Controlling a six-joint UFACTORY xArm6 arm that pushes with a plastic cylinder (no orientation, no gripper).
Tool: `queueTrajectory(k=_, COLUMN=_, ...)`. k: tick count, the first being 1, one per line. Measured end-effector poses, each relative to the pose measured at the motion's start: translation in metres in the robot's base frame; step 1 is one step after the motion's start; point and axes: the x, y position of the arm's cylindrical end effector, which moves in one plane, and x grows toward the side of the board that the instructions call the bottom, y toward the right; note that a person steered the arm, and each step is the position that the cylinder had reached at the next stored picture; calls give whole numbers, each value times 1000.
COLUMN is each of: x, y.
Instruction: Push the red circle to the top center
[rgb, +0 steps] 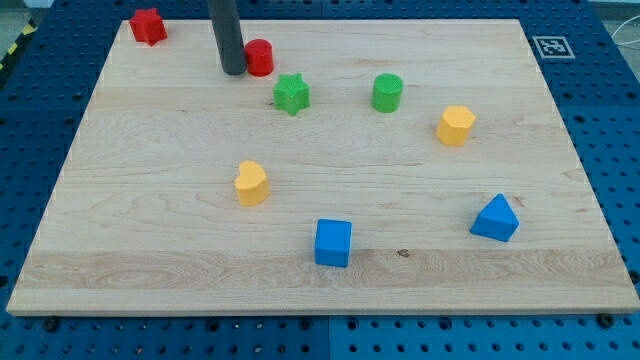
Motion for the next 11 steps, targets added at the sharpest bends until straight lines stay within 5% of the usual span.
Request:
queueTrajectory(k=2, x=18, y=1)
queueTrajectory(k=11, x=-24, y=23)
